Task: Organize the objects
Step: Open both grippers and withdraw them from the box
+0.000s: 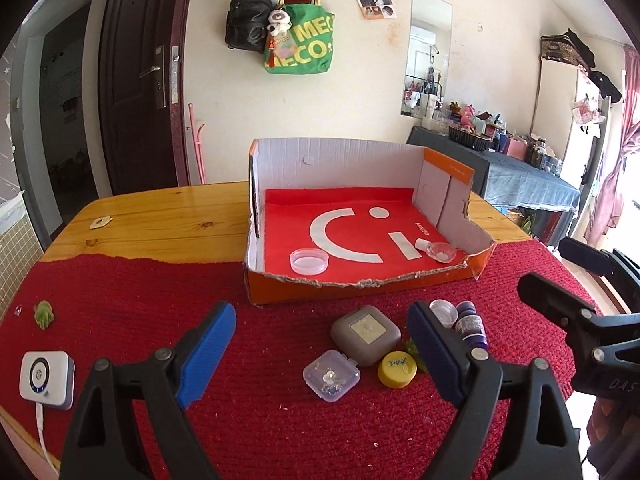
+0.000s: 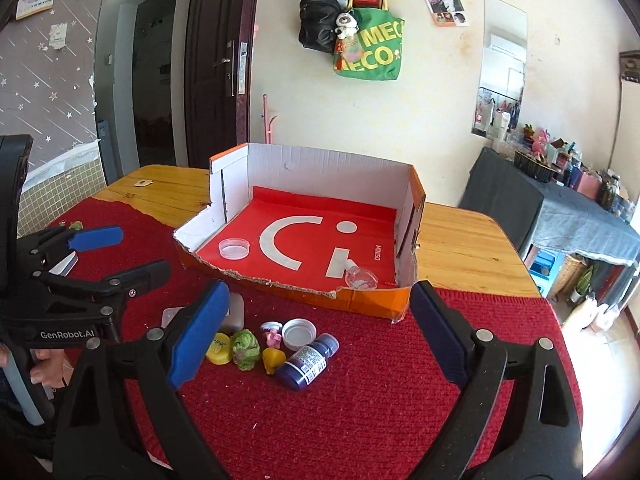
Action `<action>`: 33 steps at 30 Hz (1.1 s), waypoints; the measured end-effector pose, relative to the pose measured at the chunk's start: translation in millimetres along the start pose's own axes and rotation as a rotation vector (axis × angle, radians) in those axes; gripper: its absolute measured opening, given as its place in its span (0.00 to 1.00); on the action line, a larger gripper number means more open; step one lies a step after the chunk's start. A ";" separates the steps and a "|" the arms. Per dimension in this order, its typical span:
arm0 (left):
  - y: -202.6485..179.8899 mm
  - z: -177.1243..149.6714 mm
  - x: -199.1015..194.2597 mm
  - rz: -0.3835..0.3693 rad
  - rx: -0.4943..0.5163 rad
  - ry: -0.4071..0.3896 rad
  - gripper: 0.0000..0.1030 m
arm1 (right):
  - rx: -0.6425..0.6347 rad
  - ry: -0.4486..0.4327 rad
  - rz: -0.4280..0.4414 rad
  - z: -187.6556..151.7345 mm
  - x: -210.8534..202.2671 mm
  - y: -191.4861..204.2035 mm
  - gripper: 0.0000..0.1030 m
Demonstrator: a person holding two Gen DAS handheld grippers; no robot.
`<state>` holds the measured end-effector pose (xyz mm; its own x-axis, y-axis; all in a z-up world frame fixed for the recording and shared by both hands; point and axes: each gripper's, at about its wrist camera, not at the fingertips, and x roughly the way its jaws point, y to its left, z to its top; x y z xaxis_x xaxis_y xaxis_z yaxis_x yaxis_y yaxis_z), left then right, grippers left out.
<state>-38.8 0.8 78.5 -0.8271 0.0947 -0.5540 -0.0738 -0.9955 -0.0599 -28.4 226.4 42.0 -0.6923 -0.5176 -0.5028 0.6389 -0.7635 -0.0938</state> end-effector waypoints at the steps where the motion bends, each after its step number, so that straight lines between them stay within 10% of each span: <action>1: -0.3 -5.9 1.7 0.013 -0.007 0.001 0.87 | 0.009 0.001 -0.010 -5.8 2.2 0.2 0.90; 33: 13.2 -45.8 37.6 0.001 -0.071 0.167 0.82 | 0.148 0.198 -0.030 -64.4 64.5 -10.7 0.90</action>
<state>-45.3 -8.4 18.9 -0.7224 0.0999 -0.6842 -0.0290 -0.9930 -0.1145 -58.3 226.1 -44.7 -0.6218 -0.4192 -0.6615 0.5532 -0.8330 0.0080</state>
